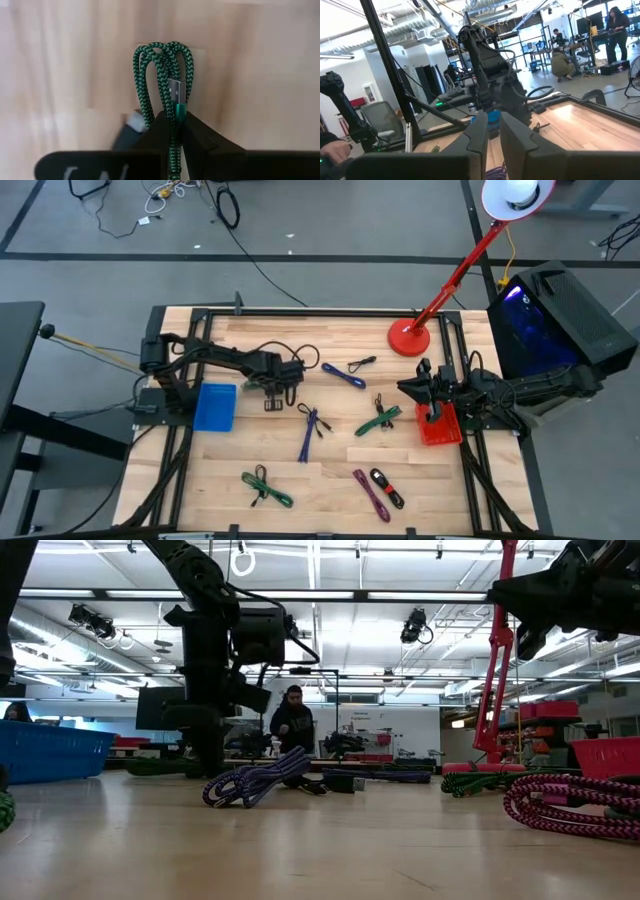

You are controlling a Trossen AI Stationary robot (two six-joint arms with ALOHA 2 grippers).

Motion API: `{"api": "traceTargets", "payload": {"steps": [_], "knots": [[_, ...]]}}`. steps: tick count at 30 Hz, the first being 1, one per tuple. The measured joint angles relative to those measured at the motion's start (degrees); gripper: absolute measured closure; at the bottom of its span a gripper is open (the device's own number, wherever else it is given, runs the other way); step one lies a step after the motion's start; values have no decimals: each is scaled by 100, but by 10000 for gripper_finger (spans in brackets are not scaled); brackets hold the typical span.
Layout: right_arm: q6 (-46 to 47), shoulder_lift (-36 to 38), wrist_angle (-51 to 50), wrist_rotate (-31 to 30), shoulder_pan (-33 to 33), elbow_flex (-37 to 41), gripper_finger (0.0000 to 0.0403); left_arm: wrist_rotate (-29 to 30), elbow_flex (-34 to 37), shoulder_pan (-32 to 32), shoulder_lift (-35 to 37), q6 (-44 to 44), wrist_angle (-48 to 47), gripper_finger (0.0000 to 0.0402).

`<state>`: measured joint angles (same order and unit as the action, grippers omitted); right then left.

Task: Pick & Place USB Port
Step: Put the black and green charger cable into the red basket

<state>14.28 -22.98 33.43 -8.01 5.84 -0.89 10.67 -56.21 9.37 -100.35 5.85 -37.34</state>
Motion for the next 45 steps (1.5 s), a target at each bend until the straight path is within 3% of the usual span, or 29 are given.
{"api": "traceTargets", "payload": {"steps": [10, 17, 23, 27, 36, 41, 45], "knots": [[-2, 0, -15, -6, 0, -2, 350, 108, 0, -39, 466, -221, 74, 373], [-112, -20, -51, -61, 0, -2, 350, 263, 0, -33, 1425, -398, 386, 373], [-658, -23, 310, -1037, -2, 0, 350, -361, -4, -59, 2816, -298, 2210, 373], [-892, -261, 1044, -1071, -2, -18, 350, -975, -15, -63, 3262, 8, 3646, 373], [-1590, -1787, 775, -674, -189, -1500, 350, -1537, -9, -116, 3169, 234, 4907, 373], [-1967, -2996, 676, -92, -480, -2479, 343, -1737, -11, -289, 3059, 281, 5586, 373], [-2035, -3869, 663, 684, -711, -3141, 310, -1739, -11, -404, 3040, 296, 5590, 373]]}}
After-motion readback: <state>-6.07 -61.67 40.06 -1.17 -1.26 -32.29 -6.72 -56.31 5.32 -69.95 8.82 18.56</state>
